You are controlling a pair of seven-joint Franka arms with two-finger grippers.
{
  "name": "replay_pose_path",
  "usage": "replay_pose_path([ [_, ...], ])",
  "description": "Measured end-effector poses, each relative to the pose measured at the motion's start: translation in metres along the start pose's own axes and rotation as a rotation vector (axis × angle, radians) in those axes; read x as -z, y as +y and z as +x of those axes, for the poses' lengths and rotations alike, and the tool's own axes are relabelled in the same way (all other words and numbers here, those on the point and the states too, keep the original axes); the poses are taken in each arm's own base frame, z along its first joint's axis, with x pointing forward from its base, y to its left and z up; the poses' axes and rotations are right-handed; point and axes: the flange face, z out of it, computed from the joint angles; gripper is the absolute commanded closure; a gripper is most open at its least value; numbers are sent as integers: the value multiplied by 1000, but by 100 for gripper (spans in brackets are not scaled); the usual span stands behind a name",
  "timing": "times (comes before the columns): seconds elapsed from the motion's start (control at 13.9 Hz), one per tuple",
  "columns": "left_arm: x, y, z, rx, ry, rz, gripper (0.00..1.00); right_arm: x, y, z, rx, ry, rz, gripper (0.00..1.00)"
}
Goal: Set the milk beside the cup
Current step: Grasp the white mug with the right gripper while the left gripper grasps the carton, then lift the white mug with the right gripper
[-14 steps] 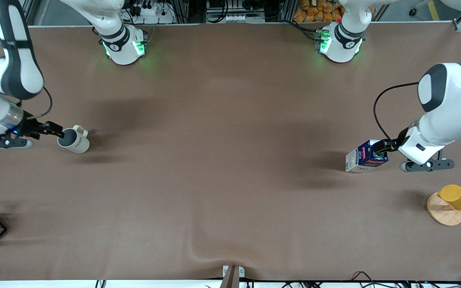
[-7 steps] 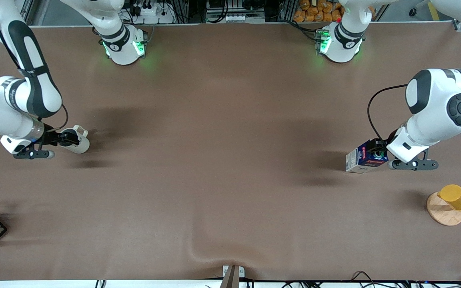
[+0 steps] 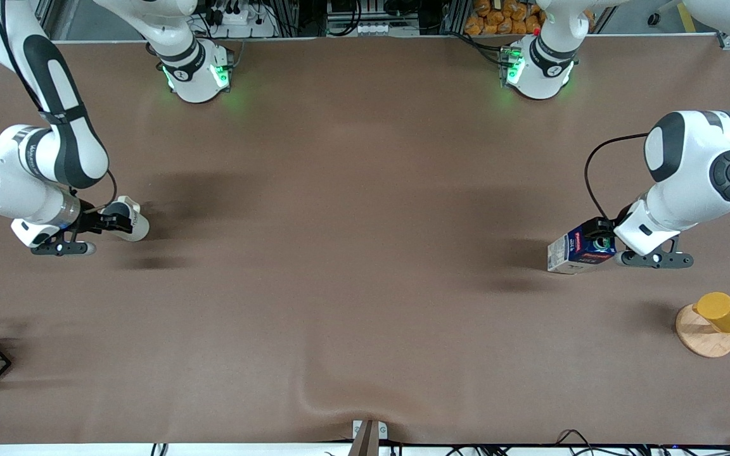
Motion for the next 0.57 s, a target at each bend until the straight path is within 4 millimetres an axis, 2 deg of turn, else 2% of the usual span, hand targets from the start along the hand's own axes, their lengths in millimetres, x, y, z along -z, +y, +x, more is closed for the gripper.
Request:
replay_pose_path([
  [0.57, -9, 1, 3, -2, 4, -4, 0, 10, -20, 6, 44, -73, -8, 16],
])
